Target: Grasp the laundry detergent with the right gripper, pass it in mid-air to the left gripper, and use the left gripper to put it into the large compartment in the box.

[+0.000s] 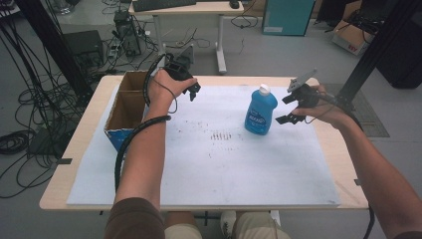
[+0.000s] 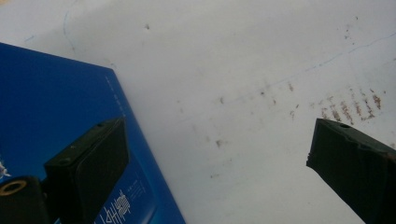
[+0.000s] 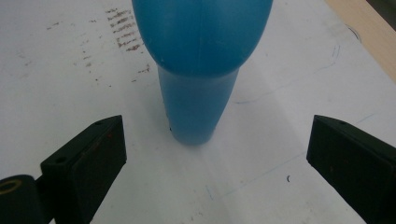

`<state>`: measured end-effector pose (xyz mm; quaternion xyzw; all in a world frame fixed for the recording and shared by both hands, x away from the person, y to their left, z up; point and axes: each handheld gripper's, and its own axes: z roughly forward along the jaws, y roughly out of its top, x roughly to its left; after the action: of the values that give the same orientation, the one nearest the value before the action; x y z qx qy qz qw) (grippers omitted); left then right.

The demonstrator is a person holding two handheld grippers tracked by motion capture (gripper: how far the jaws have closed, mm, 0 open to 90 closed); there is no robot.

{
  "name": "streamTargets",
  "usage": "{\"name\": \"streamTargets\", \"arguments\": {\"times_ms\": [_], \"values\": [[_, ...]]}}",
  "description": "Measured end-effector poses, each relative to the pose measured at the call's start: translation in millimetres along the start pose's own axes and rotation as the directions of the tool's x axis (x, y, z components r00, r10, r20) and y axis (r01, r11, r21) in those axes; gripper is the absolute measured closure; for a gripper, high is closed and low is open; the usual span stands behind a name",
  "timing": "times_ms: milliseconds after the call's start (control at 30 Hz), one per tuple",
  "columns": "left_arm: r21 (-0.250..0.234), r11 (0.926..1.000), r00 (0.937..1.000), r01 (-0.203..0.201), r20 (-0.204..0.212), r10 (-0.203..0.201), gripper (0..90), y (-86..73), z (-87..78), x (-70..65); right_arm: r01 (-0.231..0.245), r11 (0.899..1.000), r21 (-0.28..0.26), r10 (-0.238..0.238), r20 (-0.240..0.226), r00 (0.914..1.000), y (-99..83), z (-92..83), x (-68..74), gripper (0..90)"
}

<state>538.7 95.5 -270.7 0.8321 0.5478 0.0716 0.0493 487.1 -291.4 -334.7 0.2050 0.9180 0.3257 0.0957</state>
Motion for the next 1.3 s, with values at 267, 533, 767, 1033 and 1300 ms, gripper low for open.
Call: {"name": "streamTargets", "arguments": {"times_ms": [267,533,767,1033,1300], "values": [[0.004,1.0000,1.0000,-0.005,-0.001,0.005,5.7,0.1,1.8,0.0,0.002,0.999,-0.050,-0.002,0.007,1.0000,-1.3,17.6,3.7,4.3],[0.009,1.0000,1.0000,-0.001,0.000,0.001,5.6,-1.0,5.2,2.9,0.009,0.994,-0.107,-0.007,0.016,0.9999,-2.7,34.0,8.2,4.3],[0.012,0.9999,1.0000,-0.004,0.003,0.004,5.7,-0.7,7.9,3.3,0.011,0.989,-0.144,-0.007,0.024,0.9997,-4.6,44.4,9.6,4.3],[0.011,0.9999,1.0000,-0.006,0.001,0.006,5.6,0.1,8.2,3.6,0.014,0.982,-0.189,-0.009,0.028,0.9996,-6.0,50.5,8.6,4.2],[0.007,1.0000,1.0000,-0.004,-0.002,0.004,5.6,-0.5,6.8,2.8,0.016,0.976,-0.218,-0.008,0.034,0.9994,-6.2,54.9,9.7,4.2]]}}
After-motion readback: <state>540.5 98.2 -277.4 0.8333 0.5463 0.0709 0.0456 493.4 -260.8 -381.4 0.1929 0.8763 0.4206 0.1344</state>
